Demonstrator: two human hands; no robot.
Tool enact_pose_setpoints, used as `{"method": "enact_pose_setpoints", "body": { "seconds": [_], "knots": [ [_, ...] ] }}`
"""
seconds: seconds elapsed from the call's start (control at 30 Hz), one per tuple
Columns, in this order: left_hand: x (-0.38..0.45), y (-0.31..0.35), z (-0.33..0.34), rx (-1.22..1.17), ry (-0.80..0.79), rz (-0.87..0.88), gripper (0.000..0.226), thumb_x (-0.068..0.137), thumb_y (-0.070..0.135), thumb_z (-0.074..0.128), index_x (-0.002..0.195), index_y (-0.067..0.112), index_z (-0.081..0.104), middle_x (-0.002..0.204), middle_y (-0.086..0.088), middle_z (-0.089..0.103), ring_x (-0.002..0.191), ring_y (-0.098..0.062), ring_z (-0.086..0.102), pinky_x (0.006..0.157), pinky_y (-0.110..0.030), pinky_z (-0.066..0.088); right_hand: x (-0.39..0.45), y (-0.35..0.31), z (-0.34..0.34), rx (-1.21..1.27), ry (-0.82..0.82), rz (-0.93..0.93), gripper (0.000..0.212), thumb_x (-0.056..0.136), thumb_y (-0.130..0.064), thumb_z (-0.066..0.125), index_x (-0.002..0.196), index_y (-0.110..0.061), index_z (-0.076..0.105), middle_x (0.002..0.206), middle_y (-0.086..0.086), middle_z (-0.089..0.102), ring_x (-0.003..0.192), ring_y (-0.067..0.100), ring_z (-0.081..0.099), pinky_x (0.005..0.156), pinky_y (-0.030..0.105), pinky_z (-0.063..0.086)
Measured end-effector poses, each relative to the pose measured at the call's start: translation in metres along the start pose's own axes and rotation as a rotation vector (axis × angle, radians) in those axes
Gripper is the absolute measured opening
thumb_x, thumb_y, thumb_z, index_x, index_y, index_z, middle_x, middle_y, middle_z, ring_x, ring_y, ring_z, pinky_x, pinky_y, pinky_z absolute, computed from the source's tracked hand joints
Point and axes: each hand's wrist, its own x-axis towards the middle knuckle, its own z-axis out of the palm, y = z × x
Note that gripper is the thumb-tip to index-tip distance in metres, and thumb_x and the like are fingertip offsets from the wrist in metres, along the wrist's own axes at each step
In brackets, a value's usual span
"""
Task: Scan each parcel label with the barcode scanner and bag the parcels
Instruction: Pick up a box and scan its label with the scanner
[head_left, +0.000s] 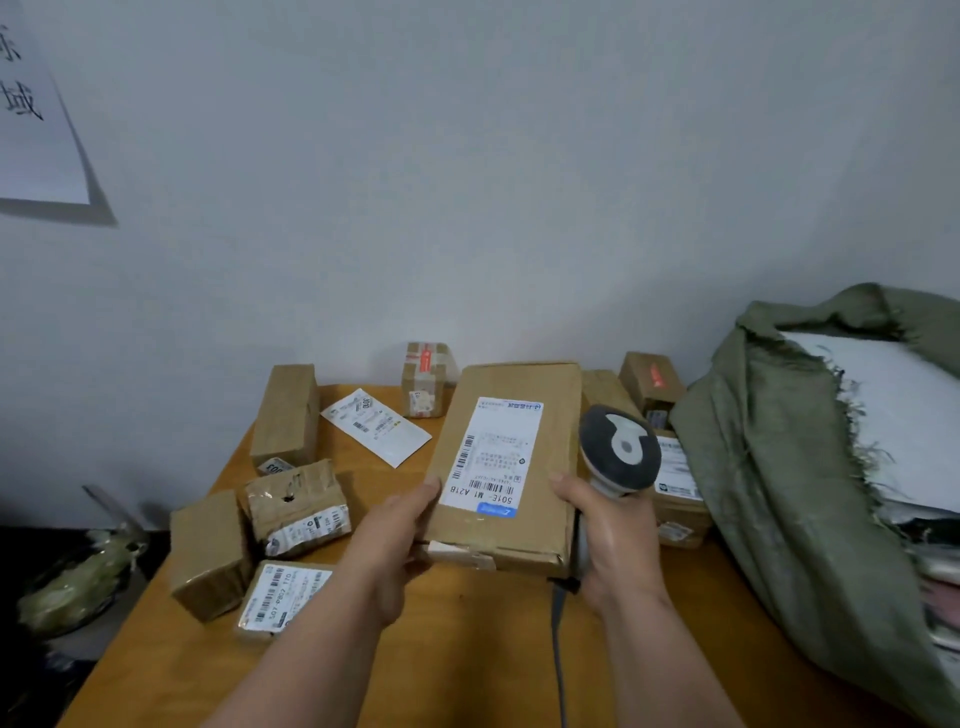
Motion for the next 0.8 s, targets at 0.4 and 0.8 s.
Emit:
{"method": "enact_pose_setpoints", "body": {
  "seconds": [0.4, 0.8],
  "knots": [
    [-0.029, -0.029, 0.059, -0.116, 0.174, 0.325, 0.024, 0.103, 0.041, 0.047, 0.114, 0.021, 0.056, 0.102, 0.001, 0.07, 0.091, -0.015, 0.065, 0.068, -0.028, 0.048, 0.001, -0.033, -0.07, -0.179, 0.06, -0.058, 0.039, 0.076, -0.021, 0.085, 0.109, -0.014, 0.065, 0.077, 0.006, 0.072, 0.055, 0.015, 0.067, 0.049, 0.029, 0.053],
    [-0.035, -0.036, 0.081, -0.211, 0.23, 0.398, 0.021, 0.104, 0.04, 0.045, 0.119, 0.027, 0.051, 0.1, 0.006, 0.065, 0.091, -0.013, 0.06, 0.066, -0.028, 0.047, -0.025, -0.053, -0.081, -0.445, -0.514, 0.019, 0.028, 0.067, -0.022, 0.078, 0.09, -0.009, 0.071, 0.073, 0.013, 0.067, 0.064, 0.024, 0.065, 0.059, 0.035, 0.051]
  ]
}}
